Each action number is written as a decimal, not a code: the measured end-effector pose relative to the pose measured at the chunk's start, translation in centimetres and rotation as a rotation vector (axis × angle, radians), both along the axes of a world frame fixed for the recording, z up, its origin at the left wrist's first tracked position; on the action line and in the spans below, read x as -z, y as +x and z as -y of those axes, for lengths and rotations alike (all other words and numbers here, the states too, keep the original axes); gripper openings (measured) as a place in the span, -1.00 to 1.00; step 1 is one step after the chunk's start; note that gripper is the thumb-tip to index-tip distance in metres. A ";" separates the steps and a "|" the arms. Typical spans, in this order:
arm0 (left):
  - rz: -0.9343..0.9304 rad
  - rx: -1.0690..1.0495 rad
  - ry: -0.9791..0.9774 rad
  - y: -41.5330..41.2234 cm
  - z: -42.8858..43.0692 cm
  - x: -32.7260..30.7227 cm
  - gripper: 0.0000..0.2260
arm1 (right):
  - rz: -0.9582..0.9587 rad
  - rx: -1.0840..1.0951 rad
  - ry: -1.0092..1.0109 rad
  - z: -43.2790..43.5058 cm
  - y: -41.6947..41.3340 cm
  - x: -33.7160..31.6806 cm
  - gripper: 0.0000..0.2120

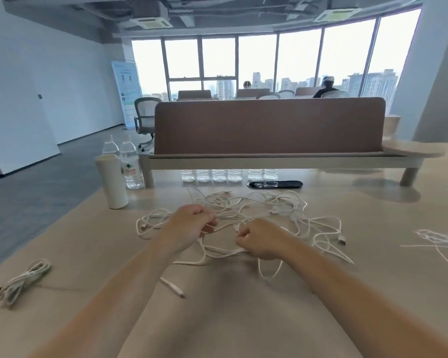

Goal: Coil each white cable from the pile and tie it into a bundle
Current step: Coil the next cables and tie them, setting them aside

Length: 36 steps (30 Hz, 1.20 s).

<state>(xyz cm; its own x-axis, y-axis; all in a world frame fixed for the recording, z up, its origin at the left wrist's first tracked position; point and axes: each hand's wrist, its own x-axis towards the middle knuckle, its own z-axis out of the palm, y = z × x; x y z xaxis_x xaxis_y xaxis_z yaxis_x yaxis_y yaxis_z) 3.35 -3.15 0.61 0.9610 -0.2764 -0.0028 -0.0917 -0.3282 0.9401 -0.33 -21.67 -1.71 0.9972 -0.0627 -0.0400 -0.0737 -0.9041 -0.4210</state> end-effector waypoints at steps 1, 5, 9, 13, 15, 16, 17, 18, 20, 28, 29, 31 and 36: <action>-0.005 -0.003 -0.004 0.3 0.3 0.2 -0.85 | -0.013 -0.012 -0.004 -0.1 0.3 0.3 -0.79; 0.051 -0.038 0.052 0.9 0.4 0.6 -0.87 | 0.043 0.019 0.008 0.1 1.2 0.9 -0.77; 0.102 -0.153 0.058 1.6 -0.5 0.8 -0.82 | 0.136 0.066 0.072 1.2 2.1 0.8 -0.76; -0.099 -0.165 -0.087 2.1 -0.4 1.1 -0.84 | 0.198 0.051 0.223 1.7 1.9 0.7 -0.95; -0.134 -0.161 -0.178 2.2 -0.1 1.4 -0.87 | 0.169 0.021 0.314 1.6 1.7 0.9 -0.86; -0.131 -0.160 -0.213 2.2 0.1 1.6 -0.88 | 0.148 0.006 0.312 1.5 1.6 1.0 -0.82; -0.117 -0.158 -0.234 2.3 0.2 1.7 -0.88 | 0.139 -0.005 0.300 1.5 1.6 1.2 -0.79; -0.098 -0.154 -0.251 2.3 0.3 1.6 -0.88 | 0.132 -0.009 0.287 1.4 1.5 1.4 -0.78; -0.058 -0.149 -0.302 2.2 0.5 1.3 -0.86 | 0.107 -0.005 0.274 1.2 1.5 1.6 -0.78; 0.039 -0.073 -0.410 1.7 0.9 -1.0 -0.89 | 0.106 0.016 0.152 0.4 1.5 1.3 -0.79; 0.048 -0.058 -0.397 1.7 0.9 -1.3 -0.90 | 0.137 0.030 0.181 0.3 1.5 1.0 -0.80; 0.068 -0.031 -0.385 1.6 0.9 -1.6 -0.89 | 0.163 0.016 0.297 -0.1 1.6 0.7 -0.73; 0.118 -0.001 -0.347 1.7 0.7 -1.9 -0.85 | -0.065 -0.157 0.660 -1.2 0.7 -0.2 -0.67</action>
